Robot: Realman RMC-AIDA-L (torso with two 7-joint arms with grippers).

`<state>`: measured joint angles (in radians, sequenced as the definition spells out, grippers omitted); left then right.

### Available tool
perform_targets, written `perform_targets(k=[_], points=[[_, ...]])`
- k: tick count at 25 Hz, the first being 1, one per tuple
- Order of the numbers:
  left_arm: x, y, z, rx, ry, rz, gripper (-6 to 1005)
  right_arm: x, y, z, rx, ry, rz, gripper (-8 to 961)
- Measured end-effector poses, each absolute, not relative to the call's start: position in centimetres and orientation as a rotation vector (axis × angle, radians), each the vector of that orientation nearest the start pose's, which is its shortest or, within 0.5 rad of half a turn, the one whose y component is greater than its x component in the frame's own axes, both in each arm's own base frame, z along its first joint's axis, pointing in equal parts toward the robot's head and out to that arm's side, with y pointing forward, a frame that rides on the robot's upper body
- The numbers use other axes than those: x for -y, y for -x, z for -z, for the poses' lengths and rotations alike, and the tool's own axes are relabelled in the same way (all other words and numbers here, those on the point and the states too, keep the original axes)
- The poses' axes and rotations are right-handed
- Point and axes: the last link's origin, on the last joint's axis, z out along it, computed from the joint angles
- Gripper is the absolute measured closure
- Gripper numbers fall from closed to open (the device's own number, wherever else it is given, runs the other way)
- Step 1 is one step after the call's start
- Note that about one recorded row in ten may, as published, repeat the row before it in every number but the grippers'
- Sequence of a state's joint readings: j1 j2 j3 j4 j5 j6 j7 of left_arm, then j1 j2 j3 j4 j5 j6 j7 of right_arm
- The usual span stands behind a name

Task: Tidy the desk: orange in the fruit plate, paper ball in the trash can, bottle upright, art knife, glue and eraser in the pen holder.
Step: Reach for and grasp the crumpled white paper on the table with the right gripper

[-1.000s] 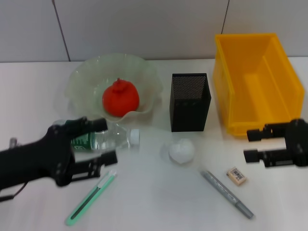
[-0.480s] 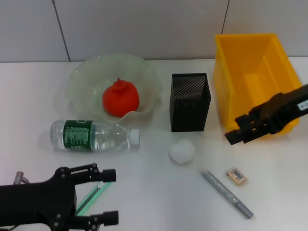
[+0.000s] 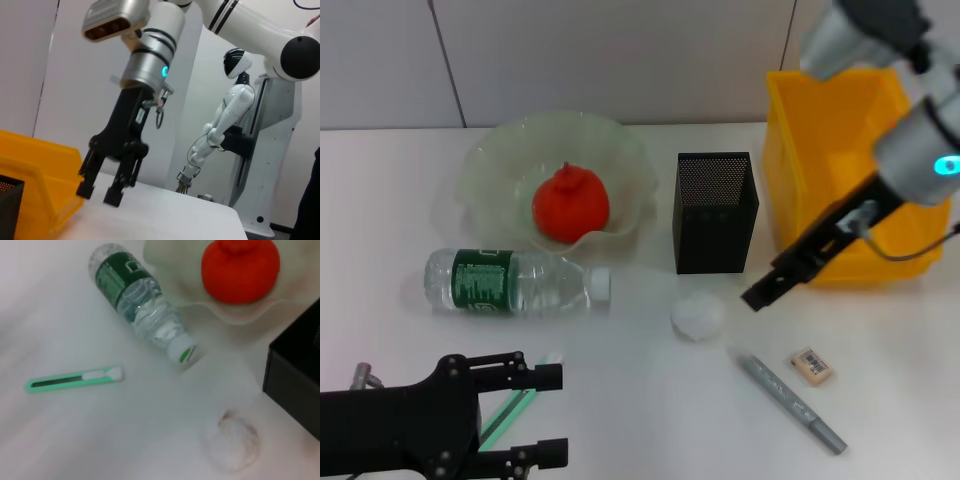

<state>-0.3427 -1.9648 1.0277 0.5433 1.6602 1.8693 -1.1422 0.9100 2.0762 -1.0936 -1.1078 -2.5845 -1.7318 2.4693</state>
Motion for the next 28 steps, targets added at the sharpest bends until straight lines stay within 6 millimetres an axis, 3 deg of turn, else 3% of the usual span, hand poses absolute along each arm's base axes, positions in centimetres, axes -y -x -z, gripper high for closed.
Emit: perform_targets(k=[2,7,20,28], points=[[-24.4,28.0,-1.2,0.411,2.918,1.032,301,-39.4,-12.9,1.0,-0.979,2.745,0.473,266],[-24.4,28.1,-1.1,0.42,2.904,1.028,296,-40.1,-13.0,3.3,-0.958,2.719,0.506,266],[-24.6,28.0,-0.6,0.411,2.89,1.023,287,-40.5,-14.0,6.3,-0.923,2.693,0.512,265],[-24.7,28.0,-0.5,0.416,2.884,1.015,282,-39.5,-13.5,8.3,-0.838,2.753,0.543,230]])
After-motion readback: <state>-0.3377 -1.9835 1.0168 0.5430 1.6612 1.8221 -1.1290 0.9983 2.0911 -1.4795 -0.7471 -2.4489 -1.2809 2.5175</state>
